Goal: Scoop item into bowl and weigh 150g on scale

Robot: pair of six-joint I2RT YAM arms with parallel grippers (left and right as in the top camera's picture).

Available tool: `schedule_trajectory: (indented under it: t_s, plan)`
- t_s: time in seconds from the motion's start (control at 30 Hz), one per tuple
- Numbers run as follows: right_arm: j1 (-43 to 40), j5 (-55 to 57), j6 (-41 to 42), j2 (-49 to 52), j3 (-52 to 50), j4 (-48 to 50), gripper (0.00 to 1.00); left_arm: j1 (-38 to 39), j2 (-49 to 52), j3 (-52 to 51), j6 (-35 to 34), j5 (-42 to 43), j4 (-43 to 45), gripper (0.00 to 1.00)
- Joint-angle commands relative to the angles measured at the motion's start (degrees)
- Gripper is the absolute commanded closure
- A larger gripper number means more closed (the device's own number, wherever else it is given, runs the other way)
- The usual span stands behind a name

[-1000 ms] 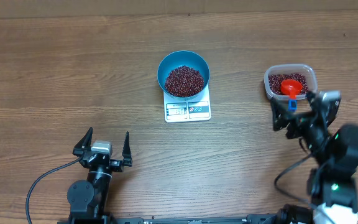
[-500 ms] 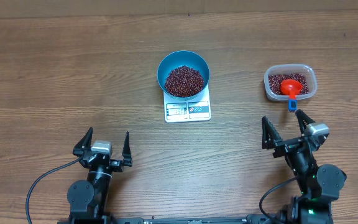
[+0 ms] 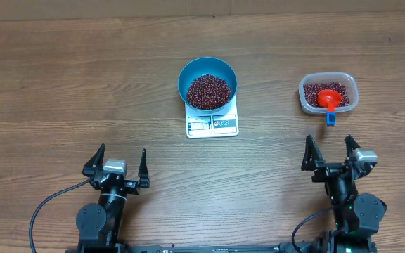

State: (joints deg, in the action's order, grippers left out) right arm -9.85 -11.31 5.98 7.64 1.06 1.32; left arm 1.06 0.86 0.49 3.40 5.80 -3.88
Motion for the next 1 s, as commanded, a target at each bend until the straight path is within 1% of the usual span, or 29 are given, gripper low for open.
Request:
schedule_trajectory:
  t_s: [0.0,0.07,0.2,0.43,0.53,0.67,0.97]
  plan:
    - [1.8,5.6,0.3,-5.8,-0.6,-5.2,0.0,-0.4,-0.6,-0.2,0.9,-0.2,-0.2,0.01]
    - [3.1,7.4,0.7,-7.5,-0.6,-5.7,0.0,-0.4,-0.6,-0.2,0.9,-0.2,-0.2,0.01]
    - [5.6,11.3,1.7,-7.5,-0.6,-6.2,0.0,-0.4,-0.6,-0.2,0.9,-0.2,-0.2,0.0]
    - [5.7,12.7,1.0,-7.5,-0.6,-6.2,0.0,-0.4,-0.6,-0.2,0.9,-0.2,-0.2,0.0]
    - [5.7,12.7,-1.6,-7.5,-0.6,-6.2,0.0,-0.4,-0.6,-0.2,0.9,-0.2,-0.2,0.0]
    - [5.7,12.5,-3.0,-7.5,-0.6,-6.2,0.0,-0.4,-0.6,-0.2,0.9,-0.2,-0.2,0.01]
    - [5.7,11.3,-3.0,-7.5,-0.6,-6.2,0.0,-0.4,-0.6,-0.2,0.9,-0.2,-0.2,0.01]
